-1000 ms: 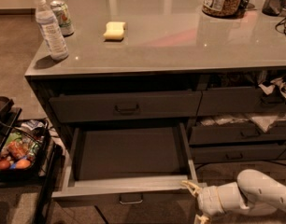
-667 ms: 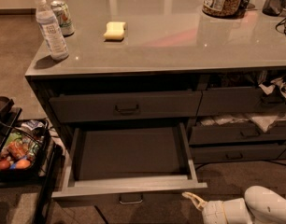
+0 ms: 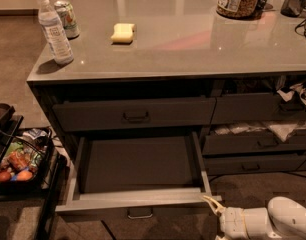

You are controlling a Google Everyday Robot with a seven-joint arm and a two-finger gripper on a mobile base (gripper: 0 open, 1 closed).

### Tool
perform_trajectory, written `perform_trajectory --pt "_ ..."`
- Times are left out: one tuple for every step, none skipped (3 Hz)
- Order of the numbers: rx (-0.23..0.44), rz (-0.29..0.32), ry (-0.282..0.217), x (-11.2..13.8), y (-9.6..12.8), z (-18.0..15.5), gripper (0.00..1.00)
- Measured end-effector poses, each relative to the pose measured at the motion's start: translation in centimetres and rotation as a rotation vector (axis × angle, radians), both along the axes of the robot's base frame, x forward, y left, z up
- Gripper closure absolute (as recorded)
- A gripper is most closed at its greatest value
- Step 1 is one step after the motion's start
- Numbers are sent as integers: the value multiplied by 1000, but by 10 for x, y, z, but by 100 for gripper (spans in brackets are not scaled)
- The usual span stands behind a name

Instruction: Close middle drawer

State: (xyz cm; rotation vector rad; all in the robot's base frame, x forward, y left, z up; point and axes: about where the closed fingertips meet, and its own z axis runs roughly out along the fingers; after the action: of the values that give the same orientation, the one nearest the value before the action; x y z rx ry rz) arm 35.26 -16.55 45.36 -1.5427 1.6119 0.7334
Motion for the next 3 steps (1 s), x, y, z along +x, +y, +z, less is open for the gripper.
perform_trajectory --pt "0 0 0 0 0 0 0" --pt "0 0 0 0 0 0 18" --pt "0 0 0 0 0 0 41"
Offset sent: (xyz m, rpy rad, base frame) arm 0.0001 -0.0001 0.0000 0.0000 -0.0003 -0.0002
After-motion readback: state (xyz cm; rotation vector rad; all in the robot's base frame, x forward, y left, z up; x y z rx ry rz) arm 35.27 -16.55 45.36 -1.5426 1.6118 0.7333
